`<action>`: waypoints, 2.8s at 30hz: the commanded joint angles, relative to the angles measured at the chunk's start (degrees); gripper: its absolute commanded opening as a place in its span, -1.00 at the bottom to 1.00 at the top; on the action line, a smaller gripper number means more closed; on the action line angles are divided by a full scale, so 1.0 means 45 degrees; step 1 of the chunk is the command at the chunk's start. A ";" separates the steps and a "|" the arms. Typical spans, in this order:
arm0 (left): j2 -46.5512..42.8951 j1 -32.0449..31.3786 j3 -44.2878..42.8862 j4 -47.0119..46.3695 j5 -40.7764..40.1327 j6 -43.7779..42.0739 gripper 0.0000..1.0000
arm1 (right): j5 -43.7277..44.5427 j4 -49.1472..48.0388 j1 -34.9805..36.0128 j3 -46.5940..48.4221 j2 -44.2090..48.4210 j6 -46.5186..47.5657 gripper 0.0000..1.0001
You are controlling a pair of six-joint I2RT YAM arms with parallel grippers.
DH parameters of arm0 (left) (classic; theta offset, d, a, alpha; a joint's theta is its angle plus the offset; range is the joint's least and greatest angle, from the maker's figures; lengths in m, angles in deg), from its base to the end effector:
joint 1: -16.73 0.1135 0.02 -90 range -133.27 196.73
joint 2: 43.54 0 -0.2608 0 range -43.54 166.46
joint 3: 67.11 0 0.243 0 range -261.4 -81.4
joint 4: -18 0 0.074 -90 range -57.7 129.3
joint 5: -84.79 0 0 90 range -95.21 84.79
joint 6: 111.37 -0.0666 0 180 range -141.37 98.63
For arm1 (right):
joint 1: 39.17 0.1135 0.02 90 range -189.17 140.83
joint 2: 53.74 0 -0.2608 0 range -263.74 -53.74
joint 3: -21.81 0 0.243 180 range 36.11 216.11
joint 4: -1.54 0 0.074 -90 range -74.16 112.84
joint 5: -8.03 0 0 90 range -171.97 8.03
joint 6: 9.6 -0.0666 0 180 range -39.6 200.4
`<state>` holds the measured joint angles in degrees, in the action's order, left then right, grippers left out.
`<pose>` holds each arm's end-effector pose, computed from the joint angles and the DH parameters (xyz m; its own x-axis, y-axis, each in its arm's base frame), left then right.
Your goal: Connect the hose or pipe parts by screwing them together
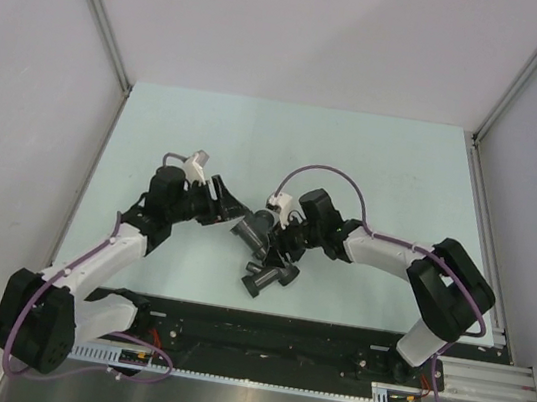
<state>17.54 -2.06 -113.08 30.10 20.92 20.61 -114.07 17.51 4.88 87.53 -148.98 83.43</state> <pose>0.2248 -0.1075 0.2173 -0.7632 -0.3746 -0.5264 0.2011 0.6366 -0.7446 0.2246 0.2665 0.1605 -0.4665 -0.5136 -0.7201 -0.8826 0.3231 0.3414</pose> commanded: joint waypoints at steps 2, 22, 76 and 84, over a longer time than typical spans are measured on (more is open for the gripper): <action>-0.0271 0.0171 -0.1298 0.0193 0.0775 -0.1201 0.36 | 0.2093 0.1307 -0.0473 -0.0235 0.0655 0.1298 -1.00; -0.1756 0.0776 -0.2531 0.3086 0.0775 -0.2746 0.46 | 0.5312 0.1347 -0.2250 0.2224 0.0094 -0.0510 -1.00; -0.7050 0.0796 -0.1983 0.2637 0.1968 -0.3195 1.00 | 0.6918 0.6895 -0.2094 0.0683 1.2161 -0.6845 0.99; -0.6834 0.0796 -0.2003 0.2539 0.2103 -0.3195 1.00 | 0.6996 0.6387 -0.2114 0.0644 1.2493 -0.6376 1.00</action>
<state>-13.43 1.18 -121.87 43.54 30.34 7.03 -81.65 50.32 -4.71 89.87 -94.01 54.49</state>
